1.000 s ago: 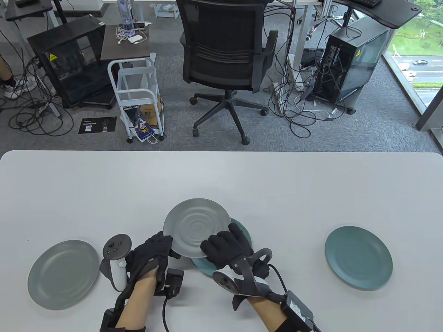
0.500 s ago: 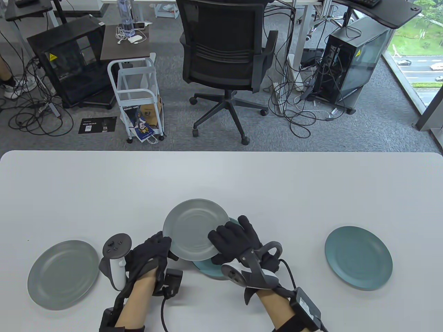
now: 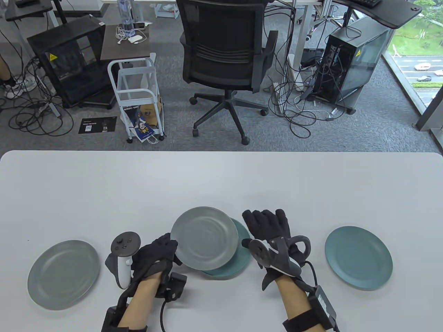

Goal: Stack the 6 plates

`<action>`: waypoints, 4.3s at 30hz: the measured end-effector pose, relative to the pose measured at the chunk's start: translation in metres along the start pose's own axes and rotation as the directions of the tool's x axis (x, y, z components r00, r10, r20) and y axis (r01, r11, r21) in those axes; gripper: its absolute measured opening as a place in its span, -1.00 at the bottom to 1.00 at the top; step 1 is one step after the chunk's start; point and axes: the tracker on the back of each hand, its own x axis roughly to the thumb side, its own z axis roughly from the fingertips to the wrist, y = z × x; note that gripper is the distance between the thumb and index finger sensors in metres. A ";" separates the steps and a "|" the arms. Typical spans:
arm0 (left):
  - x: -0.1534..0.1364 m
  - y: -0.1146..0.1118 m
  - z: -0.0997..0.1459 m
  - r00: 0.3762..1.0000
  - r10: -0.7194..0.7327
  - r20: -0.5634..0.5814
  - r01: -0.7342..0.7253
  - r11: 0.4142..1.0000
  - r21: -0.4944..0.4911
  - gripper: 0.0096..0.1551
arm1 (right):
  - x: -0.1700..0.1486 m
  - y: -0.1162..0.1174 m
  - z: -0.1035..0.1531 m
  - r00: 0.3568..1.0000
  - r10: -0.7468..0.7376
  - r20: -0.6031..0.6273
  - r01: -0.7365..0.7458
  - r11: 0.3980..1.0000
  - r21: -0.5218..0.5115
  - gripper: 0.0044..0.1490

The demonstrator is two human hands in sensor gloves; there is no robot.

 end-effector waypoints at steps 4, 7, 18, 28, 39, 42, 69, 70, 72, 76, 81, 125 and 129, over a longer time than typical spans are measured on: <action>0.002 -0.009 0.000 0.999 -0.048 0.009 0.048 0.999 -0.022 -0.43 | -0.014 0.008 0.004 0.997 -0.030 -0.078 0.031 0.999 0.014 -0.04; 0.004 -0.014 0.001 0.997 -0.075 0.016 0.075 0.997 -0.032 -0.43 | -0.021 0.014 0.008 0.994 -0.038 -0.105 0.045 0.997 0.065 -0.08; 0.015 -0.021 0.016 0.905 -0.426 0.005 0.419 0.891 0.176 -0.01 | -0.024 0.017 0.012 0.981 0.033 -0.189 -0.019 0.997 0.076 -0.13; 0.020 -0.025 0.023 0.846 -0.533 0.012 0.507 0.810 0.294 -0.05 | -0.080 0.017 0.021 0.797 0.186 -0.575 -0.032 0.963 0.267 0.03; 0.017 -0.020 0.020 0.871 -0.492 0.004 0.472 0.838 0.274 -0.09 | -0.138 0.028 0.039 0.635 0.222 -0.740 0.157 0.901 0.405 0.06; 0.017 -0.020 0.020 0.868 -0.497 0.002 0.477 0.835 0.274 -0.09 | -0.143 0.036 0.040 0.626 0.250 -0.739 0.172 0.880 0.444 0.03; 0.014 -0.023 0.019 0.864 -0.503 0.012 0.485 0.838 0.249 -0.13 | -0.151 0.042 0.046 0.604 0.253 -0.756 0.036 0.938 0.344 -0.32; 0.014 -0.023 0.019 0.865 -0.501 0.011 0.483 0.839 0.249 -0.13 | -0.151 0.040 0.047 0.601 0.253 -0.758 0.022 0.943 0.331 -0.34; 0.014 -0.023 0.019 0.869 -0.495 0.011 0.477 0.843 0.249 -0.13 | -0.151 0.035 0.047 0.591 0.241 -0.770 0.001 0.954 0.300 -0.38; 0.013 -0.022 0.018 0.875 -0.484 0.013 0.467 0.851 0.240 -0.13 | -0.155 0.027 0.052 0.573 0.193 -0.797 -0.019 0.975 0.223 -0.43; 0.014 -0.019 0.019 0.888 -0.459 0.018 0.441 0.864 0.242 -0.13 | -0.155 0.017 0.055 0.566 0.157 -0.810 -0.093 0.988 0.126 -0.48; 0.019 0.007 0.016 0.975 -0.218 0.051 0.201 0.953 0.228 -0.16 | 0.038 -0.020 0.008 0.992 0.112 -0.057 -0.124 0.956 -0.267 -0.52; 0.025 0.014 0.010 0.991 -0.127 0.047 0.115 0.972 0.207 -0.17 | 0.059 -0.026 0.007 0.994 0.111 0.011 -0.103 0.950 -0.295 -0.52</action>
